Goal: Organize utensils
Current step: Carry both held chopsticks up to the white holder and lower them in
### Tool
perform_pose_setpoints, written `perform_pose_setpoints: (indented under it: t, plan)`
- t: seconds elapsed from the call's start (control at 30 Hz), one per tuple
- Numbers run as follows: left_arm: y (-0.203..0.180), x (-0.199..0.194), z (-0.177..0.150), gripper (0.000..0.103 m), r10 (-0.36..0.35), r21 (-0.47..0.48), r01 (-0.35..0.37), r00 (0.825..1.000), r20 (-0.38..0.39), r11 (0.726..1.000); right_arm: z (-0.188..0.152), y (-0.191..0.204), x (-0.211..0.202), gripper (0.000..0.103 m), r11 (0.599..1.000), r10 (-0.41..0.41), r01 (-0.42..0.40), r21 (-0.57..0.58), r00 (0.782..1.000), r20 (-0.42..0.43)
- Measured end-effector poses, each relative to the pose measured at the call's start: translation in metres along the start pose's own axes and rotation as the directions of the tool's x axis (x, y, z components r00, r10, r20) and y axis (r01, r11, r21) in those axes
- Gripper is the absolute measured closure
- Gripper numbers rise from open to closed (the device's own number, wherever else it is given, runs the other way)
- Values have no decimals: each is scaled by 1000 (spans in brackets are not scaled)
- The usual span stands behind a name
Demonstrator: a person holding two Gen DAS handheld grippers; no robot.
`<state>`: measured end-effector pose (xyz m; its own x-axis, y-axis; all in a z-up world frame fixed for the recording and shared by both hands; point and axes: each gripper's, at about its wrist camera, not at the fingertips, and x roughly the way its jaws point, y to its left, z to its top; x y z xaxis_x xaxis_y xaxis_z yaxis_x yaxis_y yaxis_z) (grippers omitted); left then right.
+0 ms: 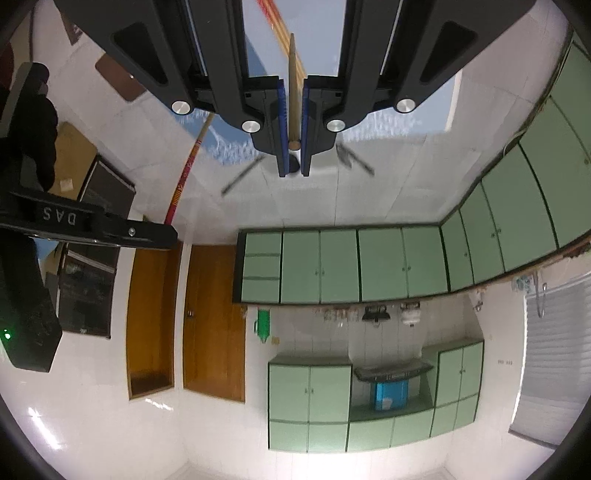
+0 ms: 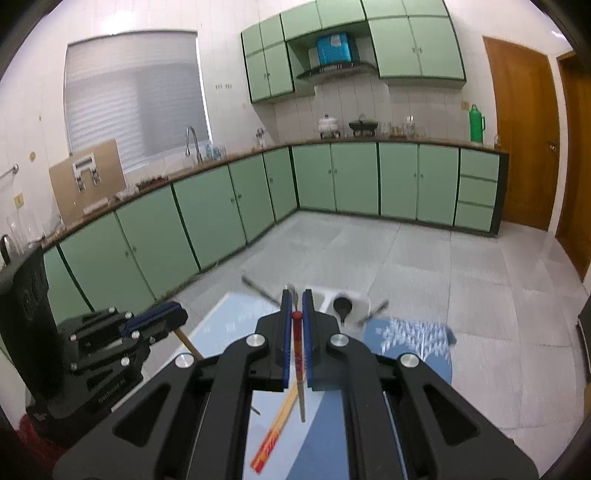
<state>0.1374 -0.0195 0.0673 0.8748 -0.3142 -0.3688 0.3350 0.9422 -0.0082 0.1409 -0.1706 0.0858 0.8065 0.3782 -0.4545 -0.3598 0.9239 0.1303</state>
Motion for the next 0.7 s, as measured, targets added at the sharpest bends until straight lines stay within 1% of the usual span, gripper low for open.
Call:
perform_pose_setpoints:
  t: [0.17,0.27,0.37,0.47,0.6,0.7]
  plan:
    - [3,11,46,97,4,4,-4,996,87,1000,44,-8,2,98,1000,-29,30,-7,996,85]
    - [6,28,73,97,11,6,-11,992,124,1000,70,-18,9,98,998,-61,61,-1,988,141]
    - [11,55,95,97,23,1,-24,989,147,1000,91,-32,24,98,996,-86,84,17,982,168]
    - [17,87,102,97,31,-13,-29,989,143,999,99,-47,42,98,994,-108,105,29,978,179]
    - [23,128,97,97,49,-30,-45,992,116,999,97,-67,76,98,994,-108,101,46,977,186]
    - [26,156,87,97,58,-30,-56,995,80,998,88,-76,103,98,992,-127,122,43,981,148]
